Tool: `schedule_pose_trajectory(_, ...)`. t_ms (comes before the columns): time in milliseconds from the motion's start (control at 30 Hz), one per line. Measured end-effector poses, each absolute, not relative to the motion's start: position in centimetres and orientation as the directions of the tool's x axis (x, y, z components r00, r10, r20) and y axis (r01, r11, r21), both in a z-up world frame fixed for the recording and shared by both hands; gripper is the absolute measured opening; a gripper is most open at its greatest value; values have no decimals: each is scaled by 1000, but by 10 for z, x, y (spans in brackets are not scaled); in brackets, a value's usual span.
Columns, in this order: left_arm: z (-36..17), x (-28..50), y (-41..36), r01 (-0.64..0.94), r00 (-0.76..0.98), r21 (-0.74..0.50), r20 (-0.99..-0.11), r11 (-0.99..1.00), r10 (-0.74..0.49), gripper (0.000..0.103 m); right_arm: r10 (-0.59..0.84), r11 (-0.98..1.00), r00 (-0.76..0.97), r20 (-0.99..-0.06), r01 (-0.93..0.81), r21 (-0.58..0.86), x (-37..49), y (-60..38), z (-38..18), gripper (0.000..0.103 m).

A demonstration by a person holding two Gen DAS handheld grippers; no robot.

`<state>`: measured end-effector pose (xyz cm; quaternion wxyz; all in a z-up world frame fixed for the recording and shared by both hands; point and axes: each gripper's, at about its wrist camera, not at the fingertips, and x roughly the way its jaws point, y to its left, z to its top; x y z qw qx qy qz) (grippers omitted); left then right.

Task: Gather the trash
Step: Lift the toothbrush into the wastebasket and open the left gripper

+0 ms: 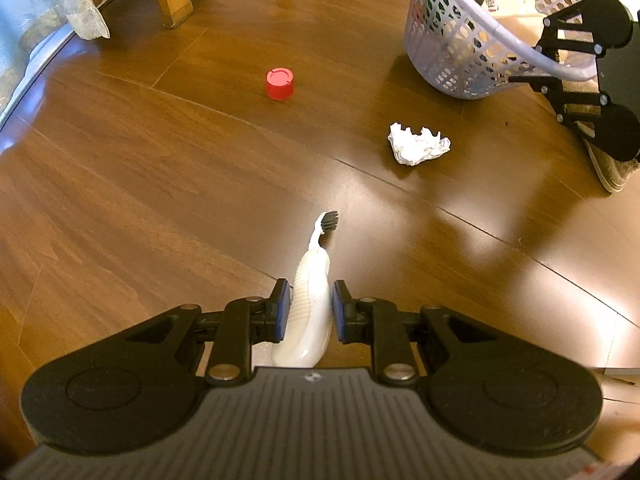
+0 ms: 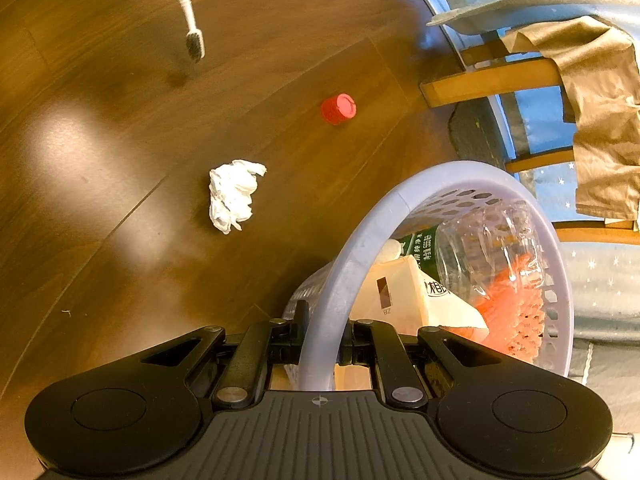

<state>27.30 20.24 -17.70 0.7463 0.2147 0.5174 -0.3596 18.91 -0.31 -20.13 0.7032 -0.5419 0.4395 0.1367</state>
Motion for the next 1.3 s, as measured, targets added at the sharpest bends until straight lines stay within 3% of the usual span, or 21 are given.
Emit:
schedule_pose_trajectory(333,-129,275,197,753,215,-52,-923,656,-320,18,-263,365,574,-775,-685,-631,181,3,-197,7)
schedule_pose_trajectory(967,43,274,113,849,278,-10,-843,529,-461,18,-244,346,565,-788,-709,-615,170,8,-202,3)
schedule_pose_trajectory(1300,35,269,14,893,207,-97,-777,439,-594,19,-232,362,559,-796,-710,-604,170,3,-199,3)
